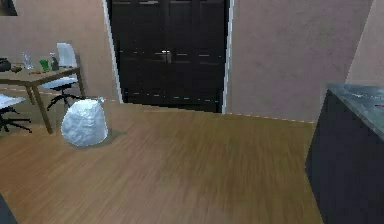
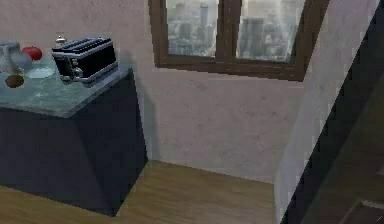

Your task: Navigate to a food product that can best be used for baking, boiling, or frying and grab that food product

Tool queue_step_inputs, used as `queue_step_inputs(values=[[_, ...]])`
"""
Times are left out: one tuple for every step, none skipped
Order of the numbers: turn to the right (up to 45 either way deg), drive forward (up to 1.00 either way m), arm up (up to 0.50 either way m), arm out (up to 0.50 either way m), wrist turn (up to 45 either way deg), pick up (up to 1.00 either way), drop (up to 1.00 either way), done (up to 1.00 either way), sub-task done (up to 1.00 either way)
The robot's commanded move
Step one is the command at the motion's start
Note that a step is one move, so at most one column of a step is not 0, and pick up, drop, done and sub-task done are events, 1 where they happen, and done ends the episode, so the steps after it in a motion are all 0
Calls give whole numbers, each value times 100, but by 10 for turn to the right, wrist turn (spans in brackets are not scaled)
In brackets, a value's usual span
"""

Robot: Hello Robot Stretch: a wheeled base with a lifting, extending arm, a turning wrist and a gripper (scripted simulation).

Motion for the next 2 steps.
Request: queue_step_inputs(values=[[0,20,0,0,0,0,0,0,0],[450,0,0,0,0,0,0,0,0]])
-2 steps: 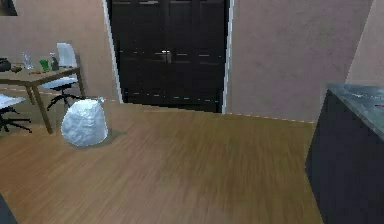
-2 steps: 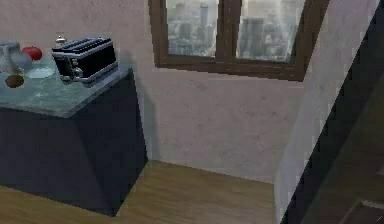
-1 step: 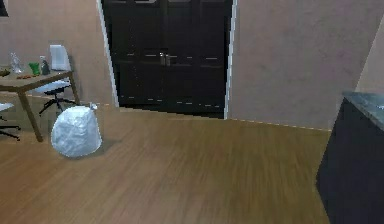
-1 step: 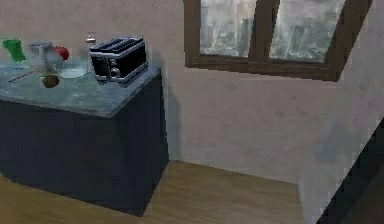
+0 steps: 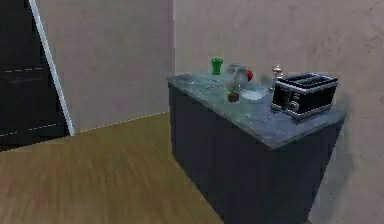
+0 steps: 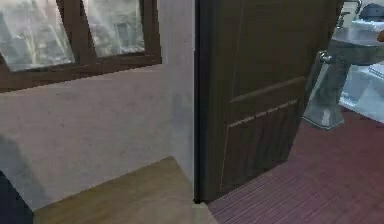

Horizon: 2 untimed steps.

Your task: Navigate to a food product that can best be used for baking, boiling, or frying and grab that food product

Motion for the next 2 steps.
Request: queue_step_inputs(values=[[450,0,0,0,0,0,0,0,0],[450,0,0,0,0,0,0,0,0]])
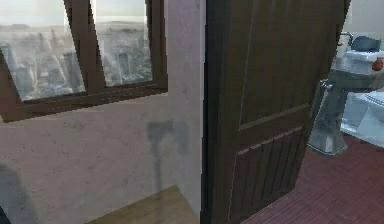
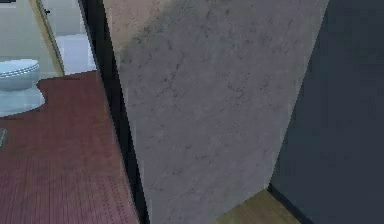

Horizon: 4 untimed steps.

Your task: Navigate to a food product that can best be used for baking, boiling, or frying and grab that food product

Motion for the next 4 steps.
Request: queue_step_inputs(values=[[90,0,0,0,0,0,0,0,0],[0,5,0,0,0,0,0,0,0],[-450,0,0,0,0,0,0,0,0],[-150,0,0,0,0,0,0,0,0]])
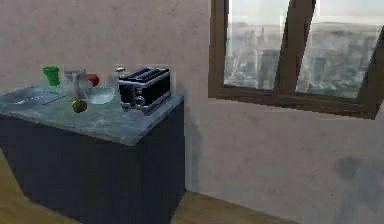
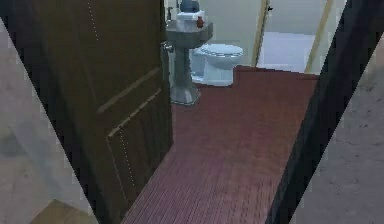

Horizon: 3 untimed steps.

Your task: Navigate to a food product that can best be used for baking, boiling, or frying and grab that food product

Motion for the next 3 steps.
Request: queue_step_inputs(values=[[0,25,0,0,0,0,0,0,0],[-450,0,0,0,0,0,0,0,0],[-450,0,0,0,0,0,0,0,0]])
